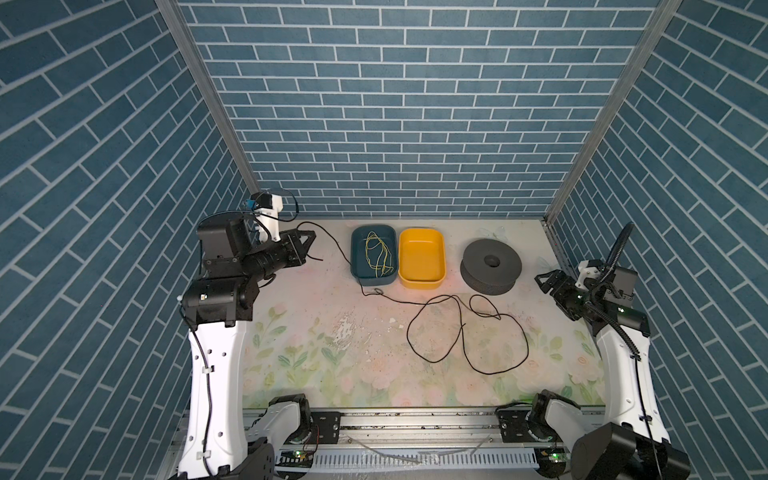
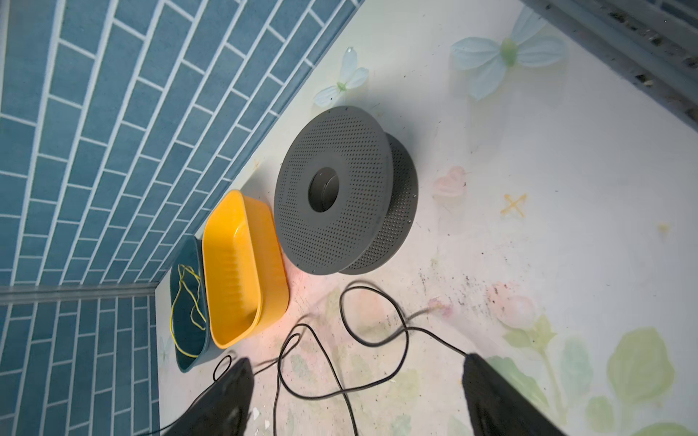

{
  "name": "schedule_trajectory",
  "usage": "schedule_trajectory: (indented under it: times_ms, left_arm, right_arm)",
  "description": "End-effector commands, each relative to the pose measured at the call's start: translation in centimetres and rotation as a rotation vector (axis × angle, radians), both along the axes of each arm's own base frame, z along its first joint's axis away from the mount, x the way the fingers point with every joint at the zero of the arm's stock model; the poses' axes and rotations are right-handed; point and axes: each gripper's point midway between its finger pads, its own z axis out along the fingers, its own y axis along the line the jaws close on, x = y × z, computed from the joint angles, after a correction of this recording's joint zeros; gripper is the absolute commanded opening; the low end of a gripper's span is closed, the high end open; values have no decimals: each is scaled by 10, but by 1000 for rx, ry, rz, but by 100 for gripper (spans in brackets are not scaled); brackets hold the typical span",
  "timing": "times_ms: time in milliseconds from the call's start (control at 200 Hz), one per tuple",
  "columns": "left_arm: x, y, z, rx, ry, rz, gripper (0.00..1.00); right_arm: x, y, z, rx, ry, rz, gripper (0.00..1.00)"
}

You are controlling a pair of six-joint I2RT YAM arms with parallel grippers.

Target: Wrap the cables

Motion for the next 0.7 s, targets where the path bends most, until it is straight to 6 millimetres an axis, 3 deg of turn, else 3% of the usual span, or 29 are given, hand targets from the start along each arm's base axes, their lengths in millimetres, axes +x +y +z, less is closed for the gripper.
schedule_trajectory:
  times_ms: [0,150,325,400,535,695]
  left_arm:
    - [-9,-15,23,-79,-74,-91,0]
    - [-10,-19,25,-115,-87,-115,0]
    - [-8,-17,15,-112,-70,-102,0]
    - [-7,-17,11,-113,-62,-101,0]
    - [-5,-17,1,-117,-40,-99,0]
    - [-6,-17,-7,-110,-20,-99,0]
  right_arm:
    - [0,28,-5,19,-18,126,83]
    - [2,67,-17,35,11,270,81]
    - [0,85,-42,30,80,321,75]
    - [-2,106,-44,55,66,400,72]
    - [-19,151,-41,49,54,597,69]
    - [-42,178,-56,-47,90,722,62]
